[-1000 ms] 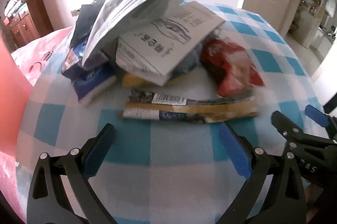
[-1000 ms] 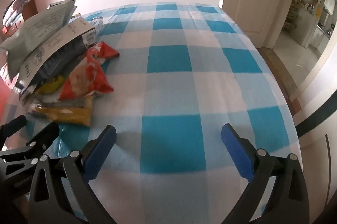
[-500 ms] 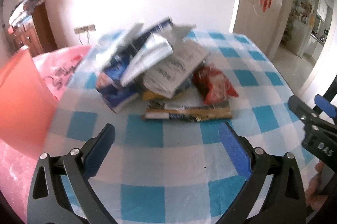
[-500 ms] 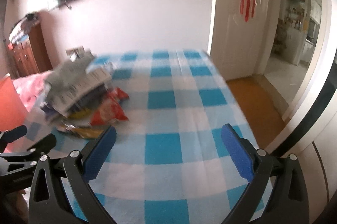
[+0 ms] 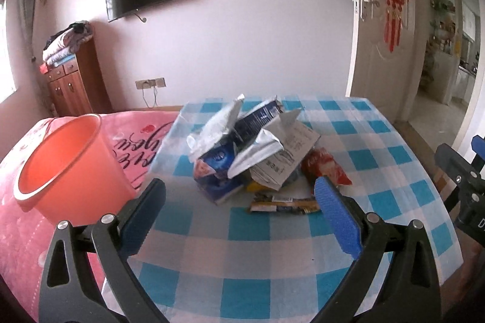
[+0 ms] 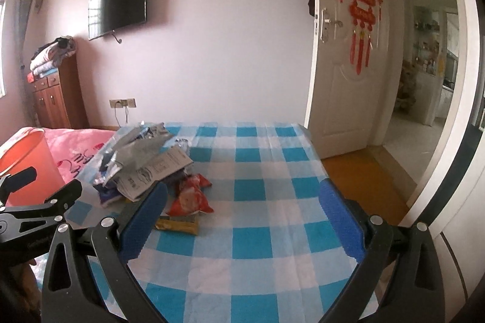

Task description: Collect trash

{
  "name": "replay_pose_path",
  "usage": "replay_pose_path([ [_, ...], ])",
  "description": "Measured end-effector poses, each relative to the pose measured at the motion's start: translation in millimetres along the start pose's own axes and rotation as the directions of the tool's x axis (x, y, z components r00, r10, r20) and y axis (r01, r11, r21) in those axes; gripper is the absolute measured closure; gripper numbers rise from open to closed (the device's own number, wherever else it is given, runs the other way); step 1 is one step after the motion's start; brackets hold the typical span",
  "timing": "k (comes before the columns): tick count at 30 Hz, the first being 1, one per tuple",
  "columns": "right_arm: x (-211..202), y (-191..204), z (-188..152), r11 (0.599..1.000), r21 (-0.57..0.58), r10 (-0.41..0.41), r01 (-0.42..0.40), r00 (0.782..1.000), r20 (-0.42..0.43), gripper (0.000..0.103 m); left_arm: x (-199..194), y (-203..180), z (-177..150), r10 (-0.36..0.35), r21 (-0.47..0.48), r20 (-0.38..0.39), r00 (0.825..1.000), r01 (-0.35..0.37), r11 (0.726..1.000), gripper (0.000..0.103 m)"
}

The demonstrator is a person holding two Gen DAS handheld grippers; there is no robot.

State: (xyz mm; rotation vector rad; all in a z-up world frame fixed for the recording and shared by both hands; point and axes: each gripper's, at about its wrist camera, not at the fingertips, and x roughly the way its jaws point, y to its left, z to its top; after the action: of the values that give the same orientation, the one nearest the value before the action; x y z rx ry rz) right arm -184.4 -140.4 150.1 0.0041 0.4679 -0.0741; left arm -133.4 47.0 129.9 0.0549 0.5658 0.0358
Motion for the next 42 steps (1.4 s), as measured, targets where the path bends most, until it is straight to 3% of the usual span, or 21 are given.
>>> replay_pose_path([
  [15, -31.9, 6.2, 10.4, 1.000, -0.015, 0.023, -0.022, 0.992, 0.123, 0.004, -22.9, 23.2, 4.4, 0.004, -0.048, 0.058, 0.998, -0.001, 0.999, 0.004],
  [27, -42.9, 16.3, 12.5, 0.998, -0.059, 0.034, -0.025, 0.988, 0.152, 0.004, -35.5, 26.5, 3.1, 0.010, -0.044, 0.088, 0.996, -0.006, 0.999, 0.004],
  [42, -25.6, 20.6, 1.9, 0.992, -0.044, 0.118, -0.116, 0.992, 0.051, 0.004, -27.0, 29.2, -4.4, 0.001, -0.038, 0.061, 0.998, 0.001, 0.999, 0.004],
])
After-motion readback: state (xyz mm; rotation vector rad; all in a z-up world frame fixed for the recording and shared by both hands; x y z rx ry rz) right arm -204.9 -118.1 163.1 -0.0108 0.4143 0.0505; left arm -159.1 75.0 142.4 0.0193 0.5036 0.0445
